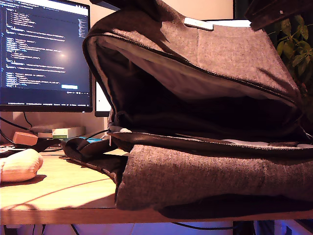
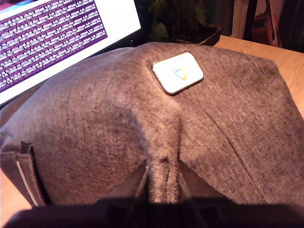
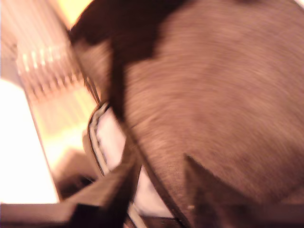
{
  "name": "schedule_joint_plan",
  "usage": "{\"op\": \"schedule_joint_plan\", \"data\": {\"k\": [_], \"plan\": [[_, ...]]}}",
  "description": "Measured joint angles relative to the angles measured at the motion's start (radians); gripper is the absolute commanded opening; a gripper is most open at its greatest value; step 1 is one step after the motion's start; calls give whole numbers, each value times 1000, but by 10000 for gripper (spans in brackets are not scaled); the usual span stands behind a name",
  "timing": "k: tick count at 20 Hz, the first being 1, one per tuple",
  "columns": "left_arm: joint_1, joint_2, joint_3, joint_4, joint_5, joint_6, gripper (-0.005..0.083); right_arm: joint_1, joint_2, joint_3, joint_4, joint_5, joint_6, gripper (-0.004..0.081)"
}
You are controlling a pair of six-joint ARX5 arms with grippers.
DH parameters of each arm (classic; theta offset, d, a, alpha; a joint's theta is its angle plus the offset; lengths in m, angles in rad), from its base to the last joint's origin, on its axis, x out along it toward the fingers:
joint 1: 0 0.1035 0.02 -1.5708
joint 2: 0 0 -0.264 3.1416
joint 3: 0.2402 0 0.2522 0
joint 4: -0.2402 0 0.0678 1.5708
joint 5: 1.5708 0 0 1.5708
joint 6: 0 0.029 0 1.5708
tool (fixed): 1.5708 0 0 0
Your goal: Pack the pair of socks inside the grey Google backpack
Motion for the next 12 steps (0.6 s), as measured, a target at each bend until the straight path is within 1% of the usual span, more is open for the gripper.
{"op": "schedule_joint_plan", "data": {"k": [1, 3, 4, 5, 8, 9, 12], "plan": [[5, 0, 0, -5, 2, 0, -24, 56, 0, 0, -13, 66, 0, 387], [17, 0, 0, -10, 3, 1, -24, 151, 3, 0, -13, 235, 0, 444], [21, 0, 0, -11, 3, 1, -24, 185, 10, 0, -14, 306, -189, 457], [23, 0, 0, -11, 3, 1, -24, 211, 24, 0, -18, 362, -189, 466], [24, 0, 0, -10, 4, 2, -24, 280, 116, 0, -26, 452, -198, 496], [24, 0, 0, -10, 4, 3, -24, 304, 157, 0, -9, 490, -198, 501], [24, 0, 0, -10, 3, 3, -24, 362, 258, 0, 84, 637, -197, 501]]}}
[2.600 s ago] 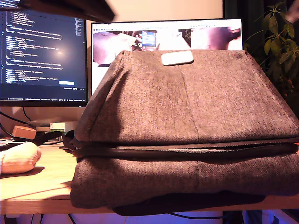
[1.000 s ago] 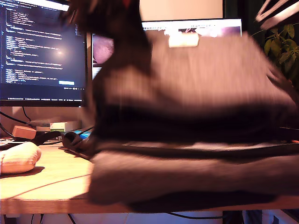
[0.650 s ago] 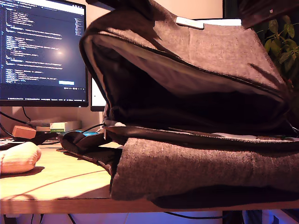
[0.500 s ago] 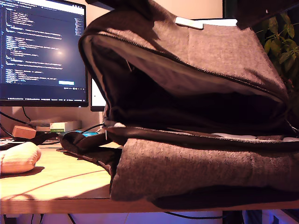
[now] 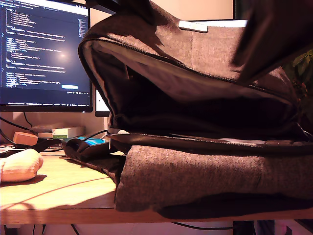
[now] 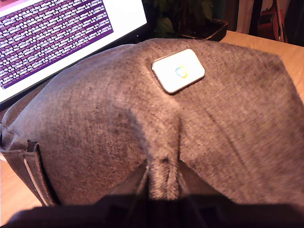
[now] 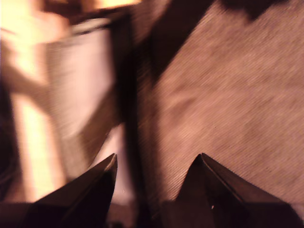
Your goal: Pack the pair of socks inside the grey Google backpack
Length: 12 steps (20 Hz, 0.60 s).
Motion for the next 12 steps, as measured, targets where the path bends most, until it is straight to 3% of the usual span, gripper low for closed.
{"op": "schedule_joint_plan", "data": {"k": [2, 8, 12], "plan": [[0, 0, 0, 0, 0, 0, -24, 34, 40, 0, 36, 80, -5, 500], [0, 0, 0, -1, 0, 0, -24, 68, 146, 0, 121, 193, -6, 497], [2, 0, 0, 2, -1, 0, -24, 80, 168, 0, 160, 296, -9, 420]]}}
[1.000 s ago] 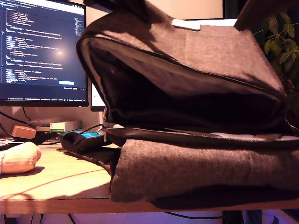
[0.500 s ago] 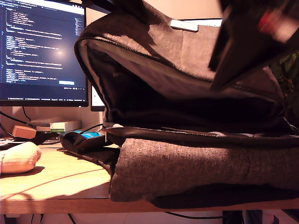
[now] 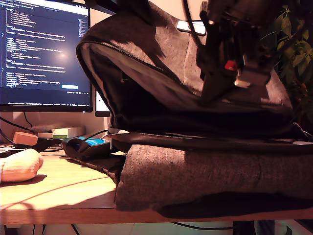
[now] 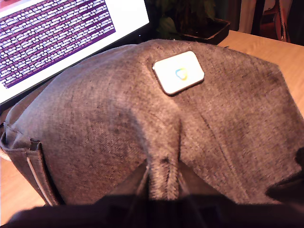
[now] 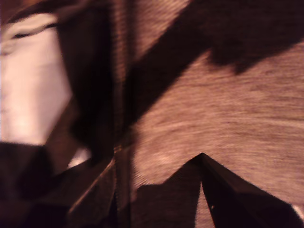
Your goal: Pack the pair of socks inside the grey Google backpack
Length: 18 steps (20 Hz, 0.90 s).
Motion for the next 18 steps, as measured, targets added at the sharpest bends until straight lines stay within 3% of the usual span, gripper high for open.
{"op": "schedule_joint_plan", "data": {"k": [3, 5, 6, 7, 11, 12, 15, 16, 18], "plan": [[1, 0, 0, 1, -2, 0, -24, 1, 0, 0, 4, 35, 0, 345], [1, 0, 0, 1, -3, 0, -24, 2, 0, 0, 4, 51, 0, 186], [2, 0, 0, 2, -3, 0, -24, 5, 0, 0, 4, 60, 0, 52], [2, 0, 0, 3, -3, 4, -24, 8, 0, 0, -2, 64, 0, -10], [2, 0, 0, 0, -3, 11, -1, 16, 0, 1, -11, 72, 0, -12], [2, 0, 0, 0, -3, 38, 79, 16, 0, 2, -12, 75, 0, -12], [2, 0, 2, -16, -2, 38, 496, 19, -1, 11, -39, 76, 0, -12], [2, 0, 8, -31, -2, 42, 544, 19, -1, 13, -46, 77, 0, -12], [2, -1, 26, -74, 6, 78, 544, 19, -1, 13, -60, 79, 0, -12]]}}
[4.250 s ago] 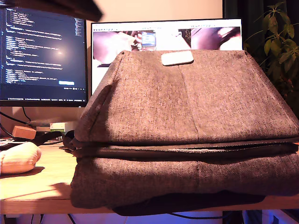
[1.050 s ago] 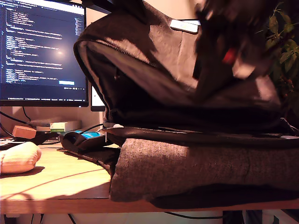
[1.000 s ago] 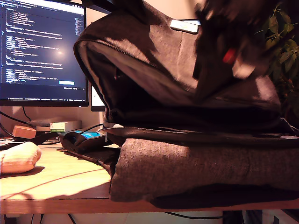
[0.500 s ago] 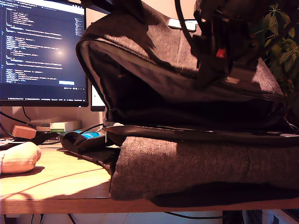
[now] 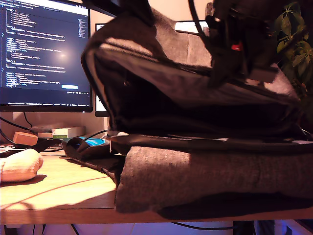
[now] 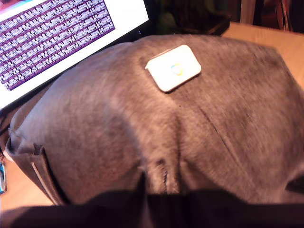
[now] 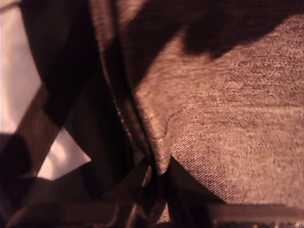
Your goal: Pack the pair of socks inside the grey Google backpack
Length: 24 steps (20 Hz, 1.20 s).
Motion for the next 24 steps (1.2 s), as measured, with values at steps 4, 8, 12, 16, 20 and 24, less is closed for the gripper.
{"op": "schedule_joint_plan", "data": {"k": [4, 8, 12, 16, 20, 24], "plan": [[3, -32, 22, -126, 105, 26, 544, -1, 0, 1, -21, -28, 5, -12], [-1, -113, 83, -218, 132, 28, 531, -1, 0, 3, -33, -35, 5, -12], [13, -207, 99, -349, 79, 47, 476, -1, 0, 14, -51, -61, 9, -12], [77, -200, 99, -470, 7, 76, 423, -7, 0, 86, -159, -117, 81, -12], [149, -195, 99, -522, -13, 79, 286, -15, 0, 237, -213, -153, 90, -12], [250, -187, 99, -568, -6, 80, 271, -40, -1, 377, -233, -196, 89, -12]]}}
